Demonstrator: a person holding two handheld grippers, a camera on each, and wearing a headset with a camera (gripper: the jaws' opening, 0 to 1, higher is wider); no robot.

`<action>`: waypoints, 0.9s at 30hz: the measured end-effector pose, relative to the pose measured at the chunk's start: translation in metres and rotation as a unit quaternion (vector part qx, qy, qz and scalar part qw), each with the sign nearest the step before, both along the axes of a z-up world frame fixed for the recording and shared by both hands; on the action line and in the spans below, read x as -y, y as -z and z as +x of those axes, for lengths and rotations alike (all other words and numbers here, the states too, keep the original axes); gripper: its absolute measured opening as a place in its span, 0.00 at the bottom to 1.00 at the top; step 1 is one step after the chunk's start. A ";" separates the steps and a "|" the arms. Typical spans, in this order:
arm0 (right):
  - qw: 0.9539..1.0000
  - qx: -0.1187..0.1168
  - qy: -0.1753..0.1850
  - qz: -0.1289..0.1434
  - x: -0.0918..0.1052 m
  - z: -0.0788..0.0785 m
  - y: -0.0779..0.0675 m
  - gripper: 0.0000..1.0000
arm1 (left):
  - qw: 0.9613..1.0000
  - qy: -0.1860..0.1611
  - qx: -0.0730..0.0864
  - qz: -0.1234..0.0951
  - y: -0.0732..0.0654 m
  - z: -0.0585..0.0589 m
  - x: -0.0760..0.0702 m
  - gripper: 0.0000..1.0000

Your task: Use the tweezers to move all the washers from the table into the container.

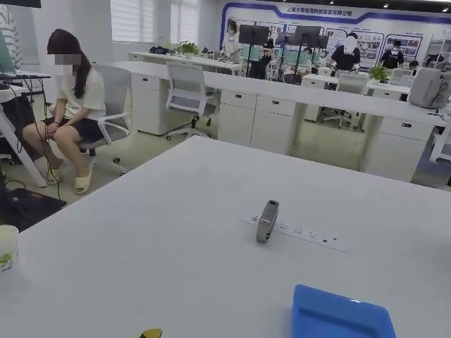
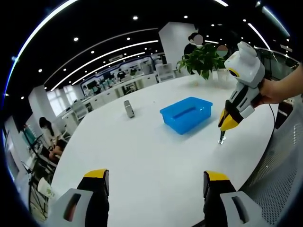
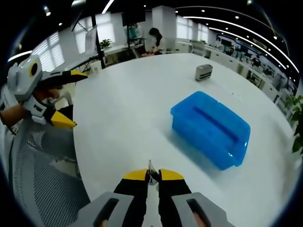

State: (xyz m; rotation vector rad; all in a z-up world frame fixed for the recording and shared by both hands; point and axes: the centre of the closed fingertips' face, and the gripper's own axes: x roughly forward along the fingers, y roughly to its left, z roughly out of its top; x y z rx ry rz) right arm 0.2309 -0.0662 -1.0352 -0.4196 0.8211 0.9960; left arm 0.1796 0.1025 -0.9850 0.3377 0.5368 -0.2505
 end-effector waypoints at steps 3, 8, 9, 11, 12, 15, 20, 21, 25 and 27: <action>1.000 0.002 -0.004 -0.002 -0.001 -0.001 0.000 0.03 | 1.000 0.000 0.000 0.002 0.000 0.000 0.000 0.83; 1.000 0.000 -0.007 -0.010 0.000 0.000 0.000 0.02 | 1.000 0.000 0.001 0.000 0.000 0.000 0.000 0.83; 1.000 0.000 -0.008 -0.010 0.000 0.000 -0.001 0.02 | 1.000 0.000 0.001 0.000 0.000 0.000 0.000 0.83; 1.000 -0.003 -0.009 -0.010 0.001 0.002 -0.003 0.02 | 1.000 0.001 0.001 -0.001 -0.001 0.000 0.000 0.83; 1.000 -0.008 -0.010 -0.009 0.001 0.001 -0.005 0.02 | 1.000 0.001 0.002 -0.006 -0.001 0.000 0.001 0.84; 1.000 -0.007 -0.013 -0.009 0.000 0.001 -0.013 0.02 | 1.000 -0.001 0.005 -0.008 -0.002 0.000 0.000 0.84; 1.000 0.005 -0.021 -0.010 -0.001 0.008 -0.030 0.02 | 1.000 -0.002 0.008 -0.011 -0.004 0.001 0.000 0.84; 1.000 0.007 -0.022 -0.010 -0.001 0.010 -0.032 0.02 | 1.000 -0.003 0.008 -0.012 -0.004 0.001 0.000 0.84; 0.999 0.020 -0.025 -0.008 0.000 0.020 -0.046 0.02 | 1.000 -0.006 0.010 -0.014 -0.005 0.001 -0.001 0.84; 0.999 0.028 -0.025 -0.006 0.000 0.026 -0.053 0.02 | 1.000 -0.007 0.010 -0.013 -0.004 0.001 -0.002 0.84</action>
